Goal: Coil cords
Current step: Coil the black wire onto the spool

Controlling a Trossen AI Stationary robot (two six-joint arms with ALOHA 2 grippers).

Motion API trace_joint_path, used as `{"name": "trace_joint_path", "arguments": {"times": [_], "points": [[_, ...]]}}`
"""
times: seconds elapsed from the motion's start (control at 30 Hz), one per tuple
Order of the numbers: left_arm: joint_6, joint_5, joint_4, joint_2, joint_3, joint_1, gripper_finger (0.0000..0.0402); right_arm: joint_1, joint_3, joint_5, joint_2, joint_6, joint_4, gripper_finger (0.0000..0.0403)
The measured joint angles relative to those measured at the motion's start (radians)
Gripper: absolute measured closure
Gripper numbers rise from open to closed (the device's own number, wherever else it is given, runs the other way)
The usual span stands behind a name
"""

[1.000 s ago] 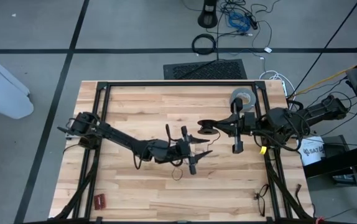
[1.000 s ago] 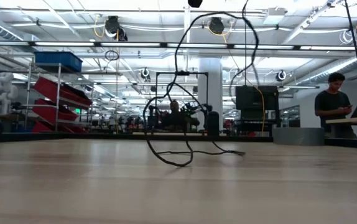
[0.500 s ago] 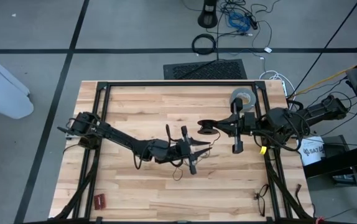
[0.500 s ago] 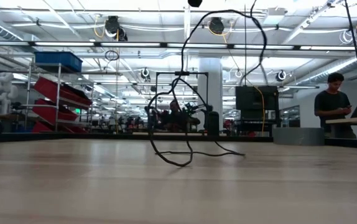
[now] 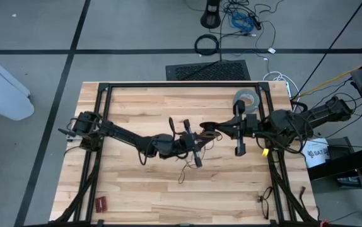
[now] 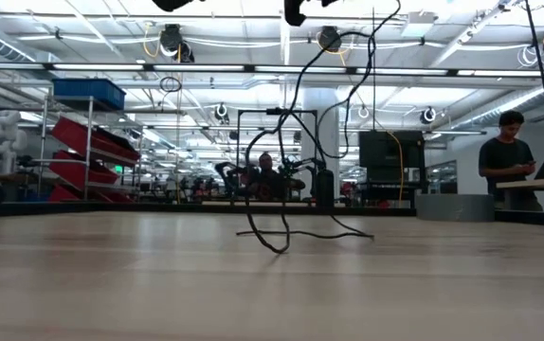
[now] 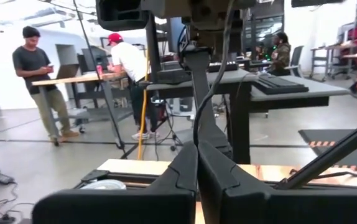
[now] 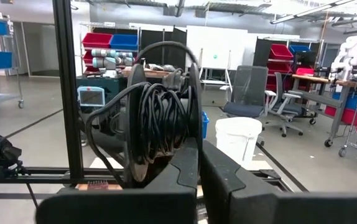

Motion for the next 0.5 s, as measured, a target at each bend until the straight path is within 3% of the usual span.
{"name": "trace_joint_path", "arguments": {"times": [0.17, 0.5], "points": [[-0.059, 0.064, -0.001, 0.000, 0.000, 0.032, 0.0398, 0.000, 0.000, 0.000, 0.008, 0.000, 0.000, 0.0403], [-0.067, 0.089, 0.018, 0.000, 0.006, 0.066, 0.0399, -0.006, 0.000, 0.003, 0.008, 0.000, -0.008, 0.0403]]}}
